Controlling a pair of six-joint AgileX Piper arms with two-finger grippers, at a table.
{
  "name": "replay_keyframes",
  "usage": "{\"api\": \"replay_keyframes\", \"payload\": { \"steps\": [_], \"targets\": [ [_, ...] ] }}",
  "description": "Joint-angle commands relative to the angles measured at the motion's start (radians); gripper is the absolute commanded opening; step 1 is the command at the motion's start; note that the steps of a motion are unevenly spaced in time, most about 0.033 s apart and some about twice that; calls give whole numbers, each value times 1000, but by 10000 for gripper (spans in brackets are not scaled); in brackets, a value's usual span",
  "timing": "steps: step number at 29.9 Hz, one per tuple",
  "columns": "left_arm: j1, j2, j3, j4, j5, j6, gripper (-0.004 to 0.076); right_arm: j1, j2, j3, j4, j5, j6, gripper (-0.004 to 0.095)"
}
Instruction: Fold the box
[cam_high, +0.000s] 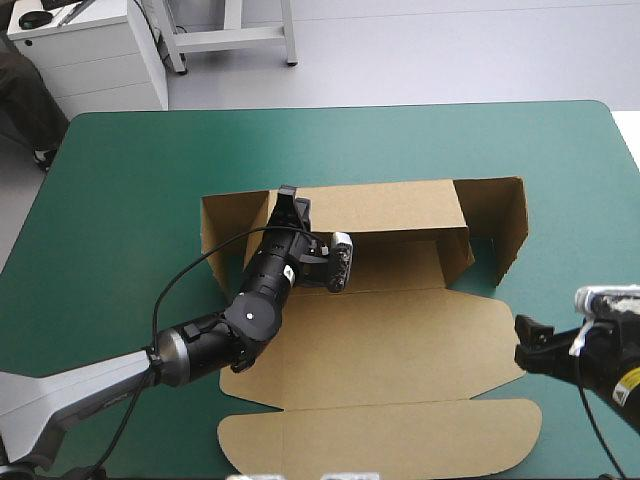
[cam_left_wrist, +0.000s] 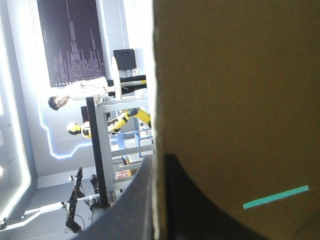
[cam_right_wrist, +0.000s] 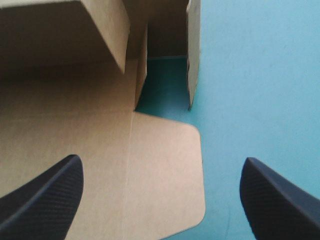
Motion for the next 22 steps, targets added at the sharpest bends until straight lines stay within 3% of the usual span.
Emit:
{"api": "replay_keyframes", "payload": {
  "steps": [1,7,12,22],
  "targets": [
    [-8,-33,-25,81,10,-6,-10,-5,131,-200,-87,-21,2,782],
    [-8,-33,-25,81,10,-6,-10,-5,408,-525,-182,42,-25,782],
    [-8,-33,-25,81,10,-6,-10,-25,633,-796,-171,147,-128,782],
    [-8,-33,-25,81,13,-6,-10,-294,1034,-1204,217,309,-377,782]
  ]
}}
